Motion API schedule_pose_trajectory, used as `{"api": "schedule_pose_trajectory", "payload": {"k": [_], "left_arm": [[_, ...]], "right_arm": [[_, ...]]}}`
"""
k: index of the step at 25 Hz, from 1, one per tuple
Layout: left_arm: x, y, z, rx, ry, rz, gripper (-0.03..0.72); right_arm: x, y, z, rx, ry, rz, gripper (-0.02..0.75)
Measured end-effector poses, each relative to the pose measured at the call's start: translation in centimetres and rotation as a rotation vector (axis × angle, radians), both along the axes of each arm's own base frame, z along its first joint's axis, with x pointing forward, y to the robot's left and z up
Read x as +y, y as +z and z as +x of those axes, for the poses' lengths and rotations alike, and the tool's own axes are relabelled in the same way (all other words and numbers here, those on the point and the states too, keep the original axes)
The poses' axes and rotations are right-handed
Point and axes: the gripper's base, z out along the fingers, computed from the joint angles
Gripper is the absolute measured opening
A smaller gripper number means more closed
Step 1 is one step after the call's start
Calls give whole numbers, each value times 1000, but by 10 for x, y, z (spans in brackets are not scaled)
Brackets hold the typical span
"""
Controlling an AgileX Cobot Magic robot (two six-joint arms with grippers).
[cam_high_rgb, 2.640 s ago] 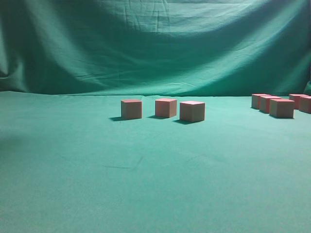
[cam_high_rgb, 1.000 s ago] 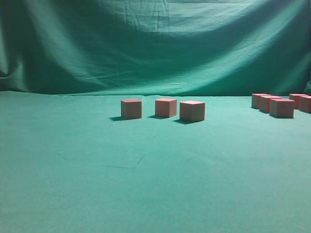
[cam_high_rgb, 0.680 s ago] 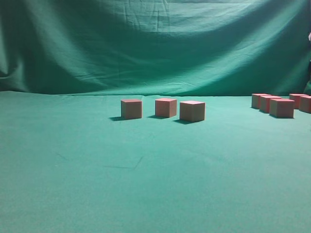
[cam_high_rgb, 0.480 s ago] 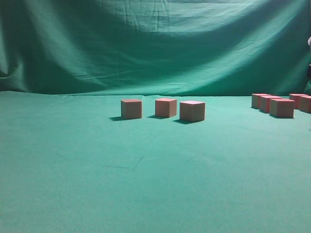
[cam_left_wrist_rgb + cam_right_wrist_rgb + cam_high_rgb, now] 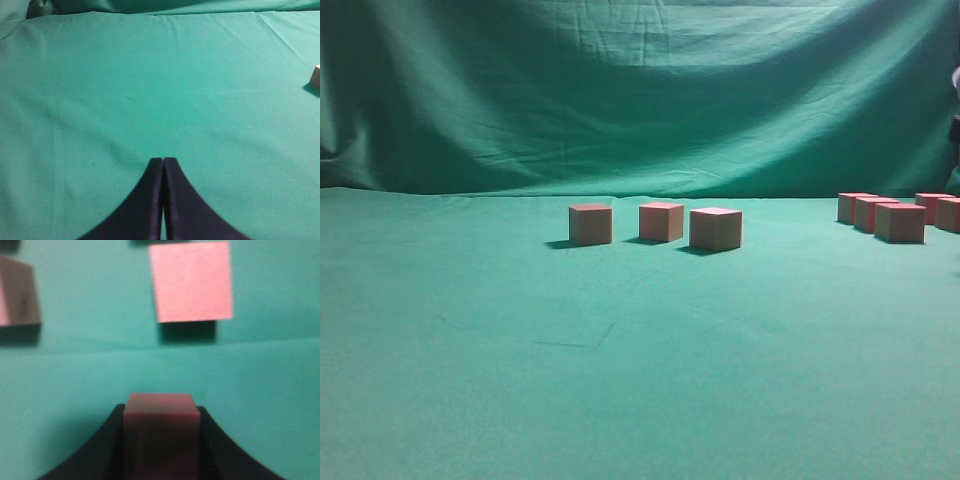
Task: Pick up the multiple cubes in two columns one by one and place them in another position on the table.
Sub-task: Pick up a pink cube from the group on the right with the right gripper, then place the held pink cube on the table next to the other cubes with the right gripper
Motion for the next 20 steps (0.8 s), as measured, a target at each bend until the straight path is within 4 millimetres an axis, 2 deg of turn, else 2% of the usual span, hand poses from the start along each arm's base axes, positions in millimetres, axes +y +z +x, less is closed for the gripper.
{"api": "schedule_pose_trajectory", "payload": {"k": [3,8,11,14,18,20], "left_arm": [[0,0,0,0,0,0,0],[0,0,0,0,0,0,0],[0,0,0,0,0,0,0],[0,0,0,0,0,0,0],[0,0,0,0,0,0,0],[0,0,0,0,0,0,0]], "right_arm": [[36,30,-10,17,92,40,261],[133,86,-38,-53,384,81,261],[189,111,-59,-103,547,109,261],[235,127,-74,-143,619,153,261],[286,122,-79,-138,629,193,261],[307,105,-77,-105,599,197,261]]}}
